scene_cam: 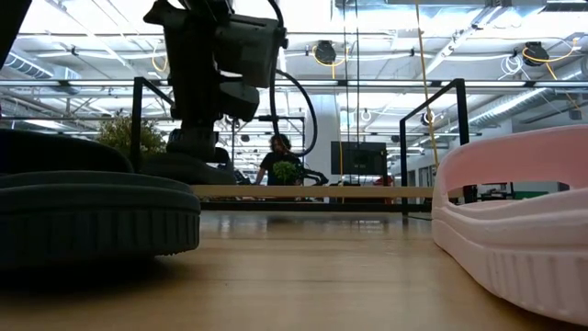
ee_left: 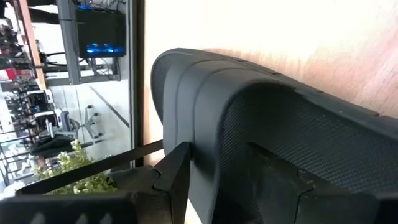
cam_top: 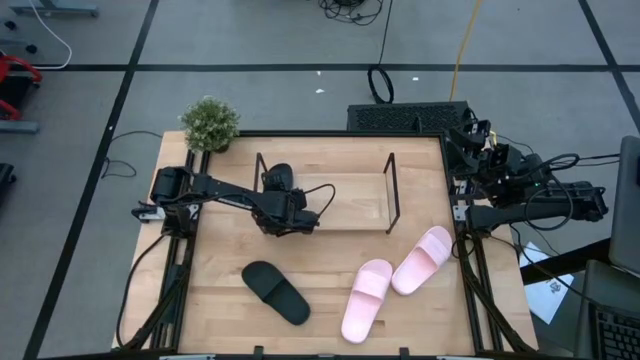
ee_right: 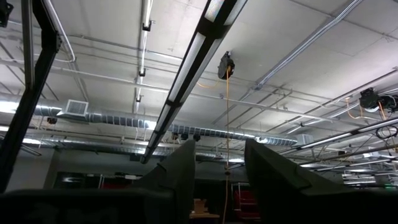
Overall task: Pick and place slides into the shelf
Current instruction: Put the left black slipper on the shelf, then put the black slipper on the shelf
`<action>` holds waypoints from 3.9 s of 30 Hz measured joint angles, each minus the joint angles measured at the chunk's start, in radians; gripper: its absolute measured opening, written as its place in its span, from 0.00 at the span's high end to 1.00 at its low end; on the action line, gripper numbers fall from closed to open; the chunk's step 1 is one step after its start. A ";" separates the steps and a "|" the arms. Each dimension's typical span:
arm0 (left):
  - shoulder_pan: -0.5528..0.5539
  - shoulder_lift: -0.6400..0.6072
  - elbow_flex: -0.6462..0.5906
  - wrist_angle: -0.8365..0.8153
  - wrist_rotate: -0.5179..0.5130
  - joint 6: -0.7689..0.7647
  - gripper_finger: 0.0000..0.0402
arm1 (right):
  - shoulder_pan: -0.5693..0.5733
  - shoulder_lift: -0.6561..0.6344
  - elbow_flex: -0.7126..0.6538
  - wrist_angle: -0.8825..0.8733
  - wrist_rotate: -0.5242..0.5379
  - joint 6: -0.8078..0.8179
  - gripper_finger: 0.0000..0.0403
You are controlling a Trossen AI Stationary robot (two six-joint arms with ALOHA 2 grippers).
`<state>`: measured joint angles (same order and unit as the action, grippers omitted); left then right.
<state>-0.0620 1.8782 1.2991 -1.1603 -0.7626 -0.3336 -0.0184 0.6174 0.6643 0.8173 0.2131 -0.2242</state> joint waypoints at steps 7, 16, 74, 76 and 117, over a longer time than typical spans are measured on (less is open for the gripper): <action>-0.005 0.000 0.000 -0.002 0.003 -0.005 0.63 | 0.000 0.000 0.000 0.000 0.000 0.002 0.68; -0.013 0.000 0.000 -0.023 0.004 -0.020 0.63 | 0.000 0.000 0.000 -0.001 0.000 0.000 0.68; -0.274 -0.224 0.355 0.187 0.169 0.165 0.63 | 0.000 0.032 0.000 -0.007 0.003 0.022 0.68; -0.312 -0.223 0.357 0.183 0.175 0.117 0.63 | 0.000 0.032 0.000 -0.007 0.003 0.022 0.68; -0.888 -0.111 0.358 0.031 0.478 -1.328 0.63 | 0.202 0.207 -0.001 0.140 -0.455 0.446 0.68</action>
<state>-0.9502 1.7672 1.6569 -1.1297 -0.2845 -1.6621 0.1835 0.8246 0.6636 0.9573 -0.2424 0.2217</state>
